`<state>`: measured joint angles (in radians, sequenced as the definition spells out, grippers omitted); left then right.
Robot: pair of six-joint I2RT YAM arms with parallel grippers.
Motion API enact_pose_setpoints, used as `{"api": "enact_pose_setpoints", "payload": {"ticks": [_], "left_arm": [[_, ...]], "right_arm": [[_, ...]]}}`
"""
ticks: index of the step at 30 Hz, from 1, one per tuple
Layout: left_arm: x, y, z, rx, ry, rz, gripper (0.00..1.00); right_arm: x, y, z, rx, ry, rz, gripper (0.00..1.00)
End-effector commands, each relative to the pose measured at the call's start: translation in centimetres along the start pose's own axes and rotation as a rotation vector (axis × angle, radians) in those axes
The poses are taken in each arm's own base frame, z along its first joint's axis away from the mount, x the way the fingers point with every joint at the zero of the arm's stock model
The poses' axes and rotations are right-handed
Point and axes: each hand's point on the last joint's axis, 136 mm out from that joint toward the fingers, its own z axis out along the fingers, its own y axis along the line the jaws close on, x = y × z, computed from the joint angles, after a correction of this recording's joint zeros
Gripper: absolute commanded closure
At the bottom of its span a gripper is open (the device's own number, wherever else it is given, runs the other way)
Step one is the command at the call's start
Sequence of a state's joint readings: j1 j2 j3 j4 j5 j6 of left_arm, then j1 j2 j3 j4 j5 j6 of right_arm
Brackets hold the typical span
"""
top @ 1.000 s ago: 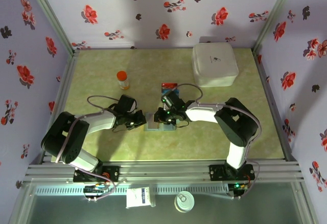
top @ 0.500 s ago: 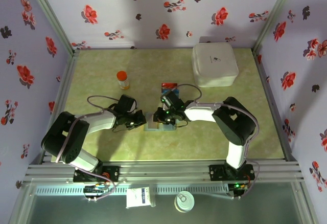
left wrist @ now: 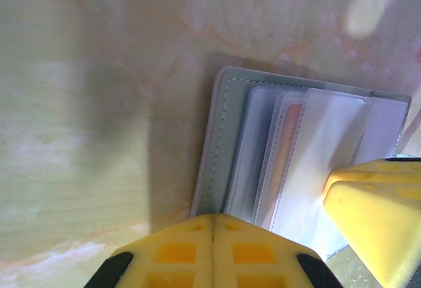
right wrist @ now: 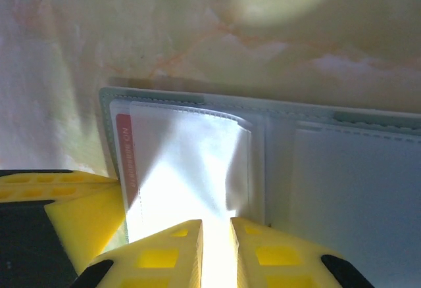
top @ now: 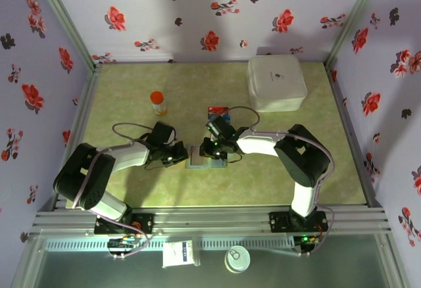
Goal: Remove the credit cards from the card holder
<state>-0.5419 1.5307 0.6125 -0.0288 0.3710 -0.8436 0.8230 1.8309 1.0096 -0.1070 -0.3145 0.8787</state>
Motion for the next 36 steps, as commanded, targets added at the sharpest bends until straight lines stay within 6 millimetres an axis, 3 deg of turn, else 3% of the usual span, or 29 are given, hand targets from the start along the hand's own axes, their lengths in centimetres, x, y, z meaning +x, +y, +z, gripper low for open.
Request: {"api": "enact_pose_setpoints", "payload": {"ticks": [1,16,26,36], "left_arm": [[0.4,1.1,0.6,-0.035,0.024,-0.024,0.95],[-0.5,0.6,-0.4,-0.031,-0.025,-0.024,0.96],[-1.6,-1.5,-2.5,0.027,-0.097,-0.033,0.94],[-1.8,-3.7,-2.0,0.074,-0.076,-0.028,0.79]], "right_arm": [[0.2,-0.7,-0.8,0.058,-0.010,-0.019,0.81],[0.6,-0.7,-0.8,0.010,-0.009,-0.016,0.81],[0.0,-0.4,-1.1,-0.097,-0.025,0.015,0.81],[0.0,-0.9,-0.8,-0.176,-0.022,0.059,0.82]]}}
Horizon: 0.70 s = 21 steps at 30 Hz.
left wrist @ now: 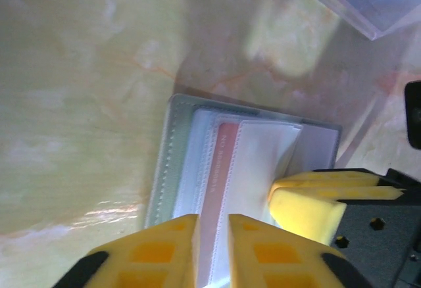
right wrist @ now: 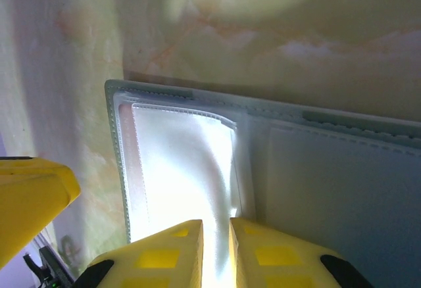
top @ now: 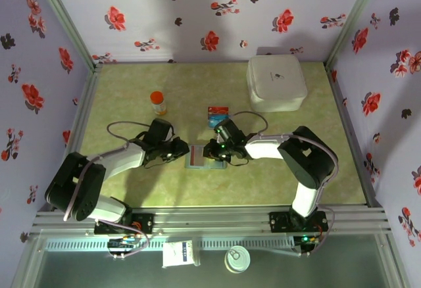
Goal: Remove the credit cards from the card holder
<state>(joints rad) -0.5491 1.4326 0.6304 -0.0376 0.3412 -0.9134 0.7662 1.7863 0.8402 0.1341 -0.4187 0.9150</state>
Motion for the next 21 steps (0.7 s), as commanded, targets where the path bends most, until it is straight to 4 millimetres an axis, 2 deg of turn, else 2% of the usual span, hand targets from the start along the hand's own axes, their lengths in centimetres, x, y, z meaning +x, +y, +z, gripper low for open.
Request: {"api": "enact_pose_setpoints", "payload": {"ticks": [1,10,21], "left_arm": [[-0.3,-1.5,0.5,0.021,0.011,0.000,0.77],[0.4,-2.1,2.4,0.010,0.054,0.012,0.71],[0.8,-2.4,3.5,0.000,0.077,0.014,0.69]], "right_arm": [[0.0,0.0,-0.3,-0.037,-0.003,0.025,0.82],[0.2,-0.6,-0.4,-0.053,0.002,0.040,0.82],[0.4,-0.9,-0.4,-0.072,0.007,0.052,0.83]]}}
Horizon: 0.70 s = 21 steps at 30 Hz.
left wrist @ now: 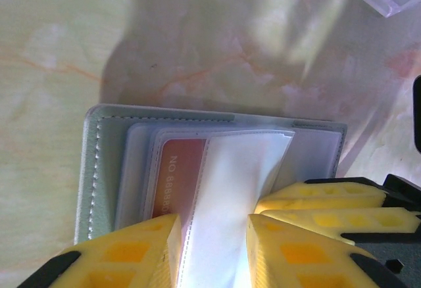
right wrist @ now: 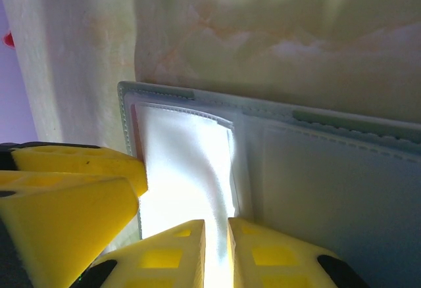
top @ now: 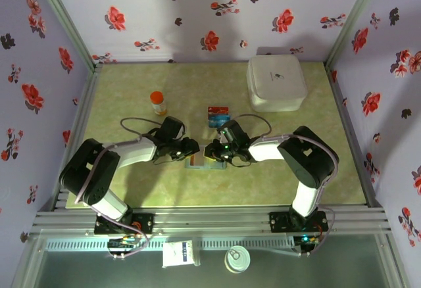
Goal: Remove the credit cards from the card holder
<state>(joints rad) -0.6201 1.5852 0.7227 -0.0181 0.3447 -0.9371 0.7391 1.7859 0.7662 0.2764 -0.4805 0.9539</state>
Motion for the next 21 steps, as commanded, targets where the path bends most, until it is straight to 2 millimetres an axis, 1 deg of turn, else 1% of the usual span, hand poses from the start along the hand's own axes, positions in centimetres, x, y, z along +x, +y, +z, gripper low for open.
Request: {"api": "enact_pose_setpoints", "payload": {"ticks": [1,4,13,16,18,21], "left_arm": [[-0.2,-0.9,0.4,0.016,0.006,-0.002,0.69],[-0.1,-0.9,0.5,0.015,0.009,0.000,0.70],[-0.1,-1.4,0.3,0.025,0.006,0.002,0.79],[-0.1,-1.8,-0.1,0.030,0.006,0.001,0.79],[-0.1,-2.4,-0.5,0.041,0.003,0.010,0.79],[-0.2,-3.0,-1.1,0.046,-0.005,0.020,0.79]], "right_arm": [[0.4,-0.8,-0.2,0.012,0.010,0.027,0.83],[0.4,-0.7,-0.2,0.005,0.012,0.029,0.83],[0.3,-0.1,-0.4,-0.012,0.009,0.028,0.83],[0.2,0.6,-1.0,-0.025,0.000,0.023,0.83],[0.1,1.0,-1.5,-0.022,-0.009,0.014,0.82],[0.0,1.2,-2.5,0.004,-0.025,-0.008,0.81]]}}
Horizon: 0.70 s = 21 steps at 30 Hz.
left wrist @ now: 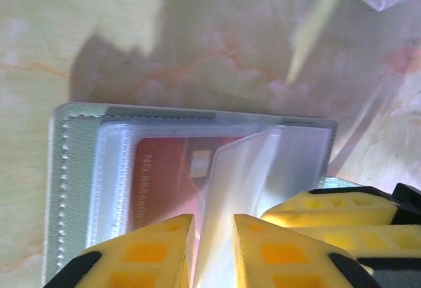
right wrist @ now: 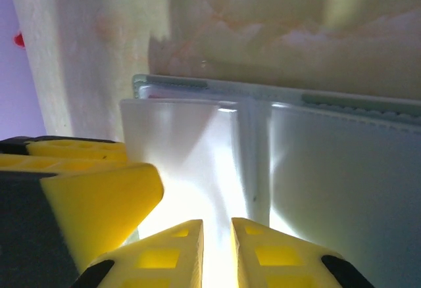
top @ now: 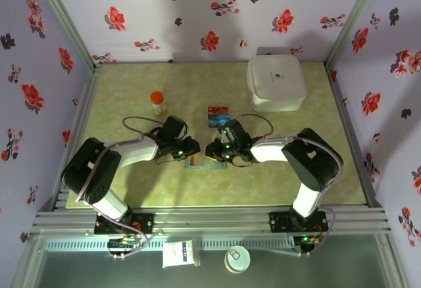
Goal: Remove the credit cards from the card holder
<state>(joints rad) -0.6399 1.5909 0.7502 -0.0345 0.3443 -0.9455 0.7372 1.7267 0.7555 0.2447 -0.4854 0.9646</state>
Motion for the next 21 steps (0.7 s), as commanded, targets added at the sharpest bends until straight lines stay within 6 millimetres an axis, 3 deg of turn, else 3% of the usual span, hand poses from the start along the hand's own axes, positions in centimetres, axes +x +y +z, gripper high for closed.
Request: {"api": "enact_pose_setpoints", "payload": {"ticks": [1,11,21], "left_arm": [[-0.3,-2.3,-1.3,0.040,-0.011,0.012,0.79],[0.2,-4.7,-0.8,0.054,0.008,0.049,0.78],[1.0,-6.4,1.4,0.049,0.053,0.080,0.81]], "right_arm": [[-0.2,0.4,-1.6,0.027,-0.025,-0.020,0.81],[-1.2,1.0,-5.8,0.119,-0.118,-0.088,0.79],[-1.6,-1.3,-10.4,0.206,-0.195,-0.091,0.77]]}}
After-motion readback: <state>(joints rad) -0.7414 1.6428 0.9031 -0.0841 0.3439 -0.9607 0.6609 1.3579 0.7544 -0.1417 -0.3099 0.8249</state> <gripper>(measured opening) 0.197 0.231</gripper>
